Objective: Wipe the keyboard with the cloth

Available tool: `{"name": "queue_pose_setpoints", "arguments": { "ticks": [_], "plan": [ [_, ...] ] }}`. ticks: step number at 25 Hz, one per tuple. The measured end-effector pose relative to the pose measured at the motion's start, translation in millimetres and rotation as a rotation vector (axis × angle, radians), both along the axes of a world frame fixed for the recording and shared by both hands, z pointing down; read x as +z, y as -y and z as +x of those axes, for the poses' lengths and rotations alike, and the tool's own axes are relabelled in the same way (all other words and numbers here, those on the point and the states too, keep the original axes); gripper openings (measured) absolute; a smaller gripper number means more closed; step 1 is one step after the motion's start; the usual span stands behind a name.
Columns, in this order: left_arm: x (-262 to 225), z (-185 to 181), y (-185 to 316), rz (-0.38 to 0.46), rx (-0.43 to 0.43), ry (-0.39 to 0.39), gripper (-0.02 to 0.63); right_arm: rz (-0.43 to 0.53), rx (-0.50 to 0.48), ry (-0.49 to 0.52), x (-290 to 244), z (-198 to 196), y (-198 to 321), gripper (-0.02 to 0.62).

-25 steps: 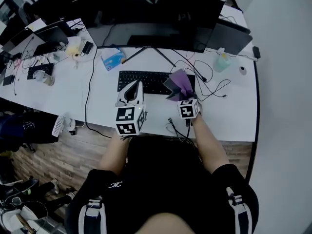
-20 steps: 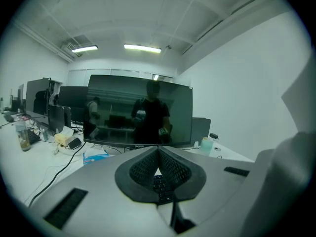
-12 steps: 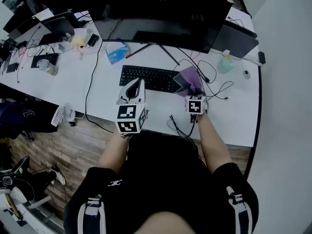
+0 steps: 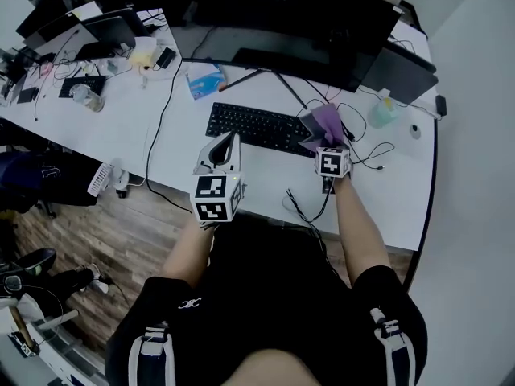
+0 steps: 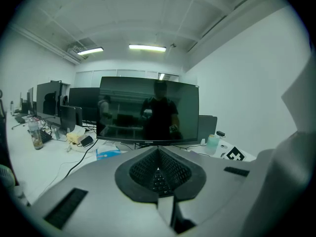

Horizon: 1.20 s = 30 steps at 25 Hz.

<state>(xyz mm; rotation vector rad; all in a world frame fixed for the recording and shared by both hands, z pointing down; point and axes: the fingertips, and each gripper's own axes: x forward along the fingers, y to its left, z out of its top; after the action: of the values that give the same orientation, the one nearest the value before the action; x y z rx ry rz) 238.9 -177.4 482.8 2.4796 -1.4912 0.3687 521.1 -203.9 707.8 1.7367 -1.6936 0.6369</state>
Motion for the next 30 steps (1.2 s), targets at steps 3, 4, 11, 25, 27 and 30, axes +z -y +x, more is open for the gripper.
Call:
{"name": "queue_pose_setpoints", "arguments": {
  "ticks": [3, 4, 11, 25, 27, 30],
  "plan": [
    [2.9, -9.5, -2.4, -0.005, -0.018, 0.004, 0.012, -0.008, -0.002, 0.012, -0.8, 0.1, 5.5, 0.095],
    [3.7, -12.5, -3.2, -0.007, -0.023, 0.005, 0.012, -0.012, -0.002, 0.015, -0.2, 0.0, 6.6, 0.095],
    [3.0, -36.1, -4.6, -0.016, -0.059, 0.006, 0.011, -0.029, 0.055, 0.024, 1.0, -0.4, 17.2, 0.092],
    [1.7, -73.1, 5.4, -0.016, -0.070, 0.000, 0.012, -0.028, -0.019, -0.013, 2.0, -66.2, 26.8, 0.089],
    [1.4, -82.4, 8.2, -0.017, -0.077, 0.001, 0.012, -0.022, -0.035, -0.010, 0.2, -83.6, 31.3, 0.089],
    [2.5, -98.1, 12.6, -0.023, -0.097, 0.002, 0.012, -0.021, -0.053, -0.001, -0.7, -104.7, 38.6, 0.089]
  ]
}}
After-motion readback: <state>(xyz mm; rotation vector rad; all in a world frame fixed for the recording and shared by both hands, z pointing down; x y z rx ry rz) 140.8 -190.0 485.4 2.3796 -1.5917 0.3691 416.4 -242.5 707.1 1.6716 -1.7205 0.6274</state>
